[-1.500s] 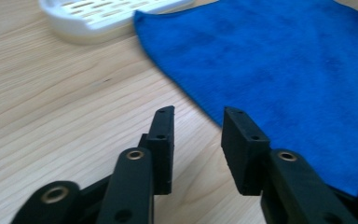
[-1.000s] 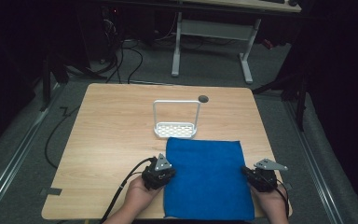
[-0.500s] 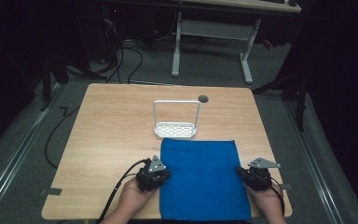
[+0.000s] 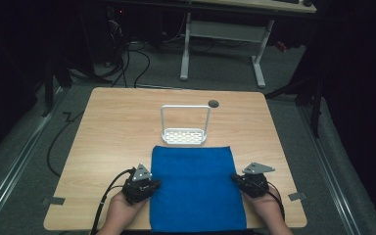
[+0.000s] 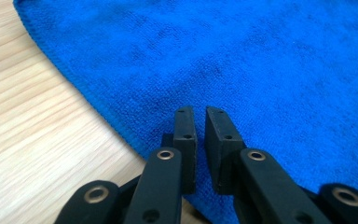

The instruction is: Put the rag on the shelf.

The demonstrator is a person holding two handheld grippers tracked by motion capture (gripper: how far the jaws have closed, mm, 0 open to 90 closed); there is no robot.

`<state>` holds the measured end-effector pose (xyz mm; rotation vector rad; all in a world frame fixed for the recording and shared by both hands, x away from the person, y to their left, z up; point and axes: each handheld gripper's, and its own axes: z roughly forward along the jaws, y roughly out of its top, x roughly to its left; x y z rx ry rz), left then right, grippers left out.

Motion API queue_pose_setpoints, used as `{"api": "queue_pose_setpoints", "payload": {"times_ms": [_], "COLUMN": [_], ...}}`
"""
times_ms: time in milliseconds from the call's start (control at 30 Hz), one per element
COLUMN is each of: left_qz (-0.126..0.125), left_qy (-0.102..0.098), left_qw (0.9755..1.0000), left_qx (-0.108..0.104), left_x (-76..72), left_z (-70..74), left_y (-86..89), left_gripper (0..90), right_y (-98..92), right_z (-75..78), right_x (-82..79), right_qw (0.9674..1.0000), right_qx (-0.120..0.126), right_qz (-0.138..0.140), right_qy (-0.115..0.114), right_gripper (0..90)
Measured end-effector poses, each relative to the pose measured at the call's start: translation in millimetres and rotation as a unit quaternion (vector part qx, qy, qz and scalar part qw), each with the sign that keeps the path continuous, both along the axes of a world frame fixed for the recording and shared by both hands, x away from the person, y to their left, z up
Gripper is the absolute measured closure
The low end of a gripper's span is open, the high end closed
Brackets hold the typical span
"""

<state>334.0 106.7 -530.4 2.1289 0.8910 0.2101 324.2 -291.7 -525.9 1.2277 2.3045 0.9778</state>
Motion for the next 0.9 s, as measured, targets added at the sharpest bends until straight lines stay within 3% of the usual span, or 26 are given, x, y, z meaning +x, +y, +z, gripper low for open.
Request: {"api": "queue_pose_setpoints", "payload": {"times_ms": [300, 567, 700, 800, 900], "left_qz": [0.028, 0.029, 0.027, 0.029, 0.05], "left_qy": [0.008, 0.013, 0.03, 0.021, 0.003], "left_qw": [0.9996, 0.9995, 0.9991, 0.9992, 0.9977], "left_qx": [-0.003, -0.006, -0.012, -0.017, -0.046], "left_x": [-2.6, -0.4, 1.9, 2.8, 5.7], "left_z": [0.2, 0.5, 2.1, 5.4, 10.2], "left_y": [20.4, 22.5, 23.1, 25.5, 31.2], "left_gripper": [83.2, 83.0, 78.9, 75.7, 69.2], "right_y": [19.1, 21.8, 20.6, 15.4, 7.5], "right_z": [0.0, 0.2, 0.7, 5.1, 7.0], "right_x": [2.6, -1.3, -3.3, -6.1, -6.8], "right_qw": [0.9994, 0.9991, 0.9991, 0.9991, 0.999], "right_qx": [0.001, 0.001, 0.001, 0.015, 0.028], "right_qz": [0.035, 0.042, 0.041, 0.031, 0.013], "right_qy": [0.003, 0.005, 0.004, -0.023, -0.031], "right_gripper": [90.0, 90.0, 88.6, 83.0, 80.8]}}
